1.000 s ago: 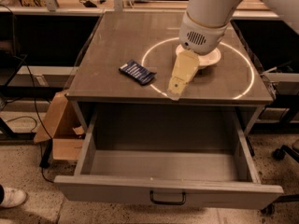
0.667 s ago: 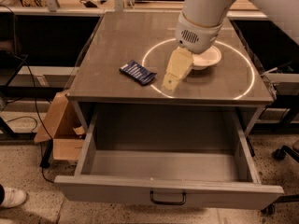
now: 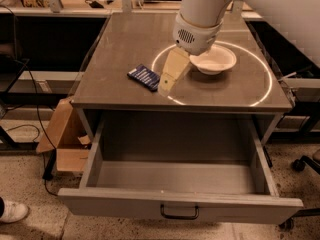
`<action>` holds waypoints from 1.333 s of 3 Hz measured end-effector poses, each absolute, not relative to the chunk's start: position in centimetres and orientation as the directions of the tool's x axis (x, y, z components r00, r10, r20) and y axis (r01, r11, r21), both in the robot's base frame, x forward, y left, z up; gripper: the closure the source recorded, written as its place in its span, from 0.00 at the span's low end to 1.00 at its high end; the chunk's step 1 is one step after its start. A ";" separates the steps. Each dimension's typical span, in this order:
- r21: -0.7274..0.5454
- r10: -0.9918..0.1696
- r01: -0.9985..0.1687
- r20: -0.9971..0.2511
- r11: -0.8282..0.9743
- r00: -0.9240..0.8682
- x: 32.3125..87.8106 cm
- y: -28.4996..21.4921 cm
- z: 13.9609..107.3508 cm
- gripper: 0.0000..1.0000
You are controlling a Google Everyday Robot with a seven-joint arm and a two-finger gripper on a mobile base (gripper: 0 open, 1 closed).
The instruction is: Place rxbar blueberry into top drawer
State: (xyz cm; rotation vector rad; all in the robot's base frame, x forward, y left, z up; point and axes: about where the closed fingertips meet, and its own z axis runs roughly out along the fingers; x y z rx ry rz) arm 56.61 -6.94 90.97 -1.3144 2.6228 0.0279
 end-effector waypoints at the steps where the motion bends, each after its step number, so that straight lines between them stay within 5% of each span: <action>1: -0.057 -0.775 -0.787 -0.234 0.614 -0.587 58.6 -4.5 90.8 0.00; 4: -0.008 -0.753 -0.777 -0.252 0.629 -0.608 61.5 -2.3 88.7 0.00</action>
Offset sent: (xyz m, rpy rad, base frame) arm 0.0444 0.0520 -0.0013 0.0784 -0.0199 -0.0144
